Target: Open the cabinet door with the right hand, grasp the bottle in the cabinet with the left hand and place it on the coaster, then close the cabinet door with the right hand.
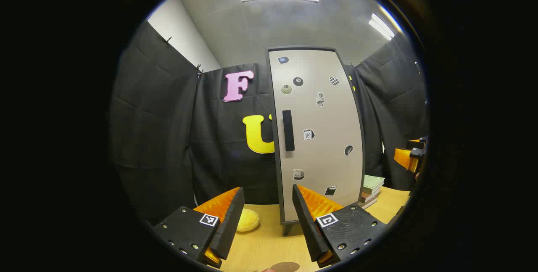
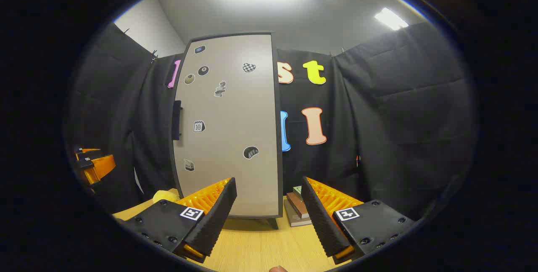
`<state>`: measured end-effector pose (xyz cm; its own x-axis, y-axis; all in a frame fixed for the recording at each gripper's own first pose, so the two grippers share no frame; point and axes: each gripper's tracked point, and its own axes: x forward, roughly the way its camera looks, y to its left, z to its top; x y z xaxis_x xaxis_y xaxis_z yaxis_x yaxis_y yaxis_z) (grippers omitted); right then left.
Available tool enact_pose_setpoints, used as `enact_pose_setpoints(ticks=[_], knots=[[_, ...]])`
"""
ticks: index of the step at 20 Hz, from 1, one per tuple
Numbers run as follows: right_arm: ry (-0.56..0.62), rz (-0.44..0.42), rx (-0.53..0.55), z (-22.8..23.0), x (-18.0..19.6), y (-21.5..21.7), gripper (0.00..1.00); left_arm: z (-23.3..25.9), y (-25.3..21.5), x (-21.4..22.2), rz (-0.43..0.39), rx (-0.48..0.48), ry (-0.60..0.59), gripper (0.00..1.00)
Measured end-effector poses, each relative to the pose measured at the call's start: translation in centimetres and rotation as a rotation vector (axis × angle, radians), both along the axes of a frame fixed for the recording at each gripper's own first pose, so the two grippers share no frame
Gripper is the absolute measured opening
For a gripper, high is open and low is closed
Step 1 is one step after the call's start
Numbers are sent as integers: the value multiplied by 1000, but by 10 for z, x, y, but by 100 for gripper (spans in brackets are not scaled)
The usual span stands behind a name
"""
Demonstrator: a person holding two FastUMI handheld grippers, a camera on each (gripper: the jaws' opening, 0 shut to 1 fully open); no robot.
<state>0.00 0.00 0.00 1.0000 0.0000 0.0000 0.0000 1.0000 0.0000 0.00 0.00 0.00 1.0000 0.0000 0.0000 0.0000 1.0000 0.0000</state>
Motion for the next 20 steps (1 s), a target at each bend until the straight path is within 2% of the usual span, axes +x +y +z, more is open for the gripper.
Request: enact_pose_setpoints(ticks=[20], knots=[[13,22,-10,1,10,20,98,-4,25,1,29,13,1,66]])
